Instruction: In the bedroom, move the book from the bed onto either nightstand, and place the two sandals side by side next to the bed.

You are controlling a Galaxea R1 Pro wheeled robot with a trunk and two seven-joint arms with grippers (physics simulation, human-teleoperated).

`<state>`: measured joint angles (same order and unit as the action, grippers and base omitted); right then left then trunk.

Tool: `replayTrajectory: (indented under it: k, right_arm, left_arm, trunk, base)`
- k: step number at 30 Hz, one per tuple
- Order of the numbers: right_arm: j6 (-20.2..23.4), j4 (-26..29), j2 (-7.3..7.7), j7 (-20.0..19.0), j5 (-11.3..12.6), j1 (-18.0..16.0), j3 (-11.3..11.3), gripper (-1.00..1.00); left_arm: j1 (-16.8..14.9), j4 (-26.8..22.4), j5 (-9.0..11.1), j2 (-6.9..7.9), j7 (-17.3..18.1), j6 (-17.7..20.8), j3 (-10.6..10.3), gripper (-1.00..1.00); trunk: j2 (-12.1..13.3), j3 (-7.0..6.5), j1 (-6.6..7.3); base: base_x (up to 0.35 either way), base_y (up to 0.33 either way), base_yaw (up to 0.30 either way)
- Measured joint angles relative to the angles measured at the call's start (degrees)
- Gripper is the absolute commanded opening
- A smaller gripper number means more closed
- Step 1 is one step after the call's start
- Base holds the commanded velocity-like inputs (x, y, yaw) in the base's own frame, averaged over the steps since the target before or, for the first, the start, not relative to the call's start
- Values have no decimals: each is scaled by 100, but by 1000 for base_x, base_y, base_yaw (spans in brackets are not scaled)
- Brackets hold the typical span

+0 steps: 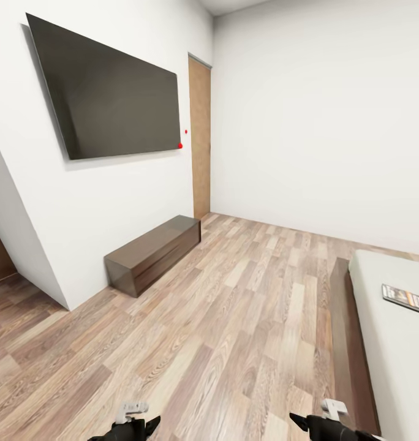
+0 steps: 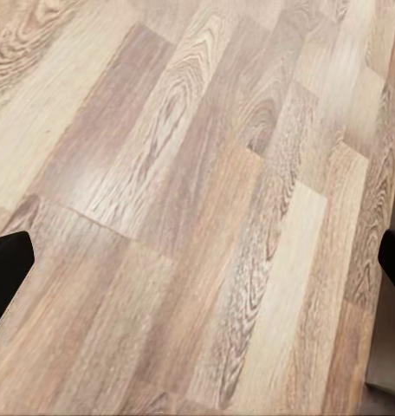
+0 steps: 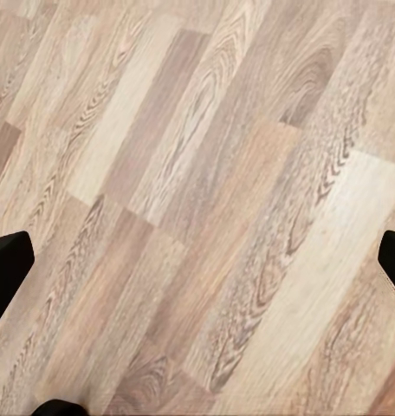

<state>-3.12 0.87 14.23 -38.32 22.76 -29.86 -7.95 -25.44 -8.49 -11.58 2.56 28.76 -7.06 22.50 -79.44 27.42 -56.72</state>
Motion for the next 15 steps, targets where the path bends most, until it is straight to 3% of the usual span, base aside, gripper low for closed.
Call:
replayTrajectory:
  k: [10,15]
  right_arm:
    - [0,0,0,-12,-7,1,0,100]
    - [0,2,1,-13,-8,3,0,100]
  left_arm:
    - [0,0,7,1,0,9,1,100]
    - [-1,2,7,-1,-1,9,0,100]
  trunk:
    - [0,0,0]
    - [0,0,0]
  base:
    - [325,0,-12]
    - [327,0,-197]
